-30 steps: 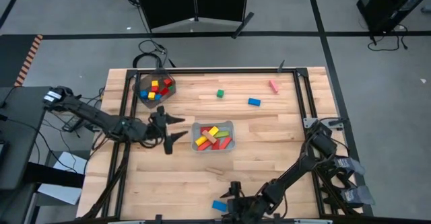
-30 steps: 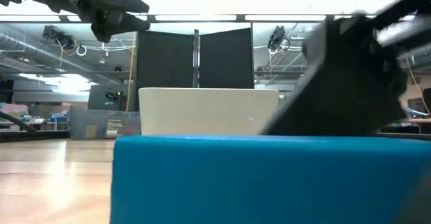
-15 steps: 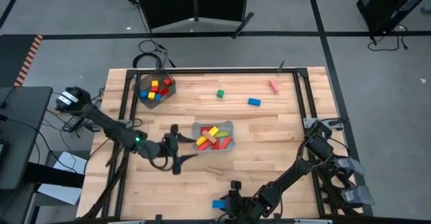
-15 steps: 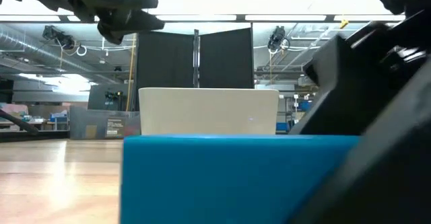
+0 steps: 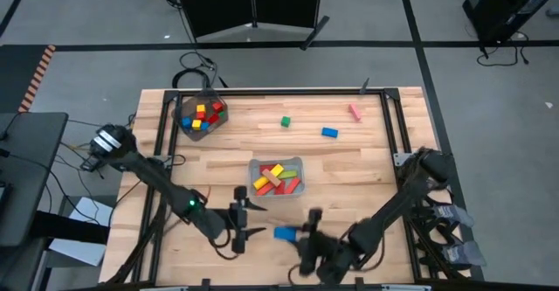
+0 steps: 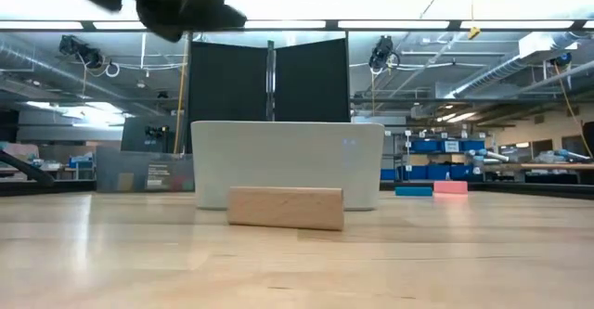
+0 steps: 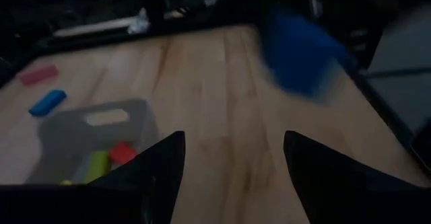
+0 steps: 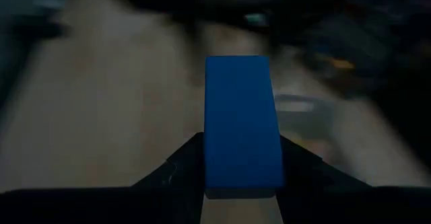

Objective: Sort blocks by size
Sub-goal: Put the bottom blue rectangular block into the gray bin

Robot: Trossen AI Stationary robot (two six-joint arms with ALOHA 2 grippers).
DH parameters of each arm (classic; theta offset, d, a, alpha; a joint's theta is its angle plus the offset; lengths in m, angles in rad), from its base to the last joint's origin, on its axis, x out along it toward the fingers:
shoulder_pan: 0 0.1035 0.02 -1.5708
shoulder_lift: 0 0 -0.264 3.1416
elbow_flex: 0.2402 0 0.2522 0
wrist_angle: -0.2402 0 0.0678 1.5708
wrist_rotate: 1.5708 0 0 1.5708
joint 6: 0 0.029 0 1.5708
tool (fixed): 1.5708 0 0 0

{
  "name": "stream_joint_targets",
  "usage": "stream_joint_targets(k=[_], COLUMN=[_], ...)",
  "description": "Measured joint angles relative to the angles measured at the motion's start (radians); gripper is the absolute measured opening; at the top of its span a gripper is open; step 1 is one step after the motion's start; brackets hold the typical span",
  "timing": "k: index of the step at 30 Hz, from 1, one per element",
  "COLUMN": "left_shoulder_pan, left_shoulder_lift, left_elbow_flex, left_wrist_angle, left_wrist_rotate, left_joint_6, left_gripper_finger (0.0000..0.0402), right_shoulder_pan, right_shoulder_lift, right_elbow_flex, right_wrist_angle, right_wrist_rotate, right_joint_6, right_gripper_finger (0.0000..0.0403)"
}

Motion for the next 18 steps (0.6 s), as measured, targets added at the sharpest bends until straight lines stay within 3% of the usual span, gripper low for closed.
stream_joint_targets(k=[5, 11, 18], left_shoulder_pan=[-0.001, 0.019, 0.037], left_shoulder_lift=[0.123, 0.261, 0.333], left_elbow_flex=[0.042, 0.121, 0.156], left_wrist_angle=[-0.02, -0.009, -0.012], left_wrist_rotate=[0.0, 0.001, 0.027], left_joint_6=[-0.034, -0.031, -0.058], left_gripper_finger=[0.0259, 0.0259, 0.0259], right_shoulder_pan=[-0.09, -0.266, -0.407], right_shoulder_lift=[-0.132, -0.192, -0.19], right_elbow_flex=[0.0, -0.017, -0.144], right_wrist_angle=[-0.202, -0.298, -0.187], right_wrist_rotate=[0.062, -0.12, -0.265], right_joint_6=[-0.005, -0.029, -0.062], right_gripper_finger=[0.0141, 0.0141, 0.0141])
